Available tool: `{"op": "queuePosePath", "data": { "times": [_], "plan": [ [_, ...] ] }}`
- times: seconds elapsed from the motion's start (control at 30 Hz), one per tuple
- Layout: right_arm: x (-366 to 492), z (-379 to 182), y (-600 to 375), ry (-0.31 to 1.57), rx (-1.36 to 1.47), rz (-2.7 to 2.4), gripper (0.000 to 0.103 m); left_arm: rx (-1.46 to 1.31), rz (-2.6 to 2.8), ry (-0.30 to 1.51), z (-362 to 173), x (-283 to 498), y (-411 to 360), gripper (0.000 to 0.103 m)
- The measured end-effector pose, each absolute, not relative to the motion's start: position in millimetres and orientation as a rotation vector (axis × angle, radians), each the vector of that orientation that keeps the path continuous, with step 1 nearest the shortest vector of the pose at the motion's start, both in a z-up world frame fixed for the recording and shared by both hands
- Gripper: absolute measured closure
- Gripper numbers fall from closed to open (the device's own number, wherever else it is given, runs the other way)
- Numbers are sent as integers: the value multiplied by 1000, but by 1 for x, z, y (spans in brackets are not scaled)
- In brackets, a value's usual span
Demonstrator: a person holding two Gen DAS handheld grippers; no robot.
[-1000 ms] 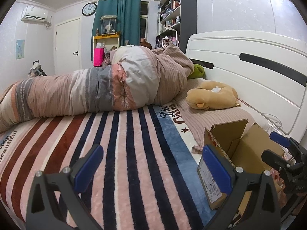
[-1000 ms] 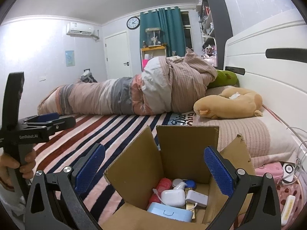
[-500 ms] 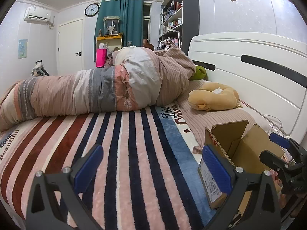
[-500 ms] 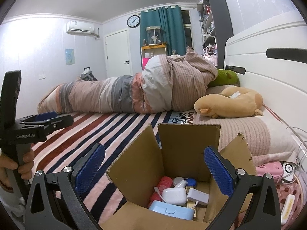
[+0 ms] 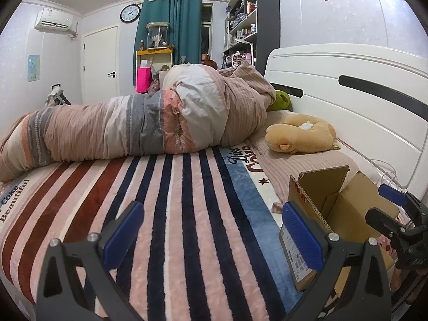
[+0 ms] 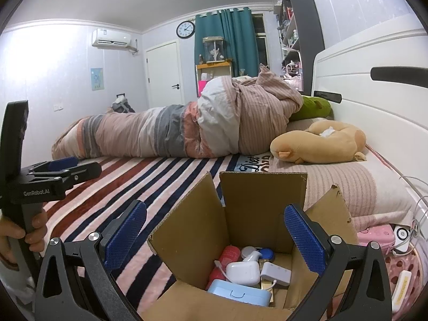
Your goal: Organize rigid objects
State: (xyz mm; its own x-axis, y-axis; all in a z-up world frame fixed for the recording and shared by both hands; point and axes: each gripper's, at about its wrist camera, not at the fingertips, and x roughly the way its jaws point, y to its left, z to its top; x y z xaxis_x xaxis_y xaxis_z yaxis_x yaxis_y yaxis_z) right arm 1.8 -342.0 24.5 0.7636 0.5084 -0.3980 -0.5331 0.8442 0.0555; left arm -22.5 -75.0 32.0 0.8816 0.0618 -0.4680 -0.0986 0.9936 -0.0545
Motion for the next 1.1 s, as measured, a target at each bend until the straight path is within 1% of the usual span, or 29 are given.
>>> {"op": "queuePosePath", "data": {
  "times": [1.1],
  "plan": [
    [-2, 27, -337, 408, -58, 574, 0, -62, 120, 464, 31, -30, -77, 1]
  ]
}}
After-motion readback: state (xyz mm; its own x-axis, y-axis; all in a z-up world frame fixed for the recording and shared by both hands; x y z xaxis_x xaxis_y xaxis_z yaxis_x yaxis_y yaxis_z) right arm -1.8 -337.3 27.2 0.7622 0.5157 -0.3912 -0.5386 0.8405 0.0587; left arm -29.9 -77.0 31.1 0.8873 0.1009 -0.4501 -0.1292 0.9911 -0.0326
